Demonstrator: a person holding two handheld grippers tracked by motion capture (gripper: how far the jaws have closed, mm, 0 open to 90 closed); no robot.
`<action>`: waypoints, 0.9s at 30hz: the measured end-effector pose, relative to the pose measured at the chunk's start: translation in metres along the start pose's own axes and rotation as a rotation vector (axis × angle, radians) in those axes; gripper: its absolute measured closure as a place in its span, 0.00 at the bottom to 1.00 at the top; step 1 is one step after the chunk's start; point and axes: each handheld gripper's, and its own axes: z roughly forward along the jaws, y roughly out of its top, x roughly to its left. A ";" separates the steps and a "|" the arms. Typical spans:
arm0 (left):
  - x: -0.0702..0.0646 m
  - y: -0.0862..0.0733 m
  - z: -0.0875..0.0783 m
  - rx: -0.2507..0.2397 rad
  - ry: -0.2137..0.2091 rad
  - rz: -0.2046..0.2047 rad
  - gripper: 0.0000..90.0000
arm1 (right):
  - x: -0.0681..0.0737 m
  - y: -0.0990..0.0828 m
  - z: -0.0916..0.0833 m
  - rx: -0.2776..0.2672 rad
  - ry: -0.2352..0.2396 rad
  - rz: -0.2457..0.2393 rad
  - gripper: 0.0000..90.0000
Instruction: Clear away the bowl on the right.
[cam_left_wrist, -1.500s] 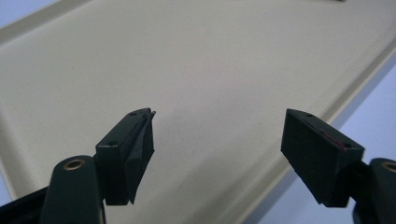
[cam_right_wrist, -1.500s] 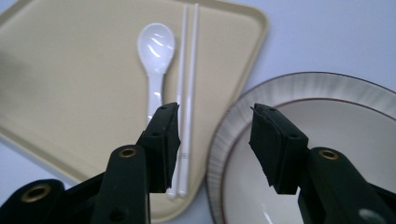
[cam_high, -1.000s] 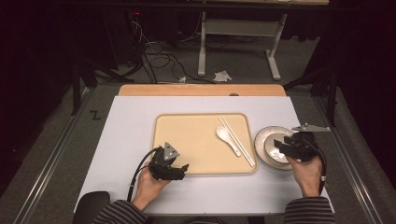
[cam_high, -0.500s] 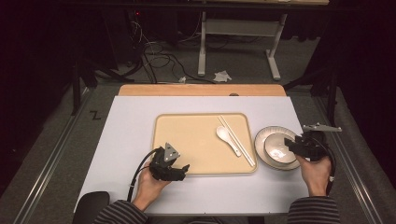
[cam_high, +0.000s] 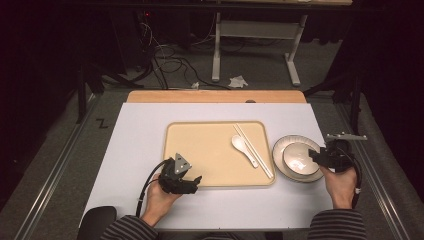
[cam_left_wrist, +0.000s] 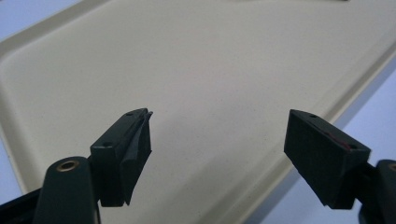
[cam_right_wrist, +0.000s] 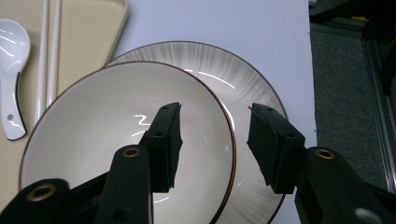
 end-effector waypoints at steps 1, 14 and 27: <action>0.000 0.000 0.000 0.000 0.000 0.000 0.26 | -0.001 0.000 0.001 0.007 -0.004 0.005 0.63; 0.001 0.000 -0.002 -0.014 0.018 0.012 0.25 | -0.009 -0.002 0.006 0.047 -0.039 0.019 0.79; 0.000 0.000 -0.004 -0.006 0.013 0.020 0.25 | -0.022 -0.009 0.024 0.165 0.007 0.061 0.89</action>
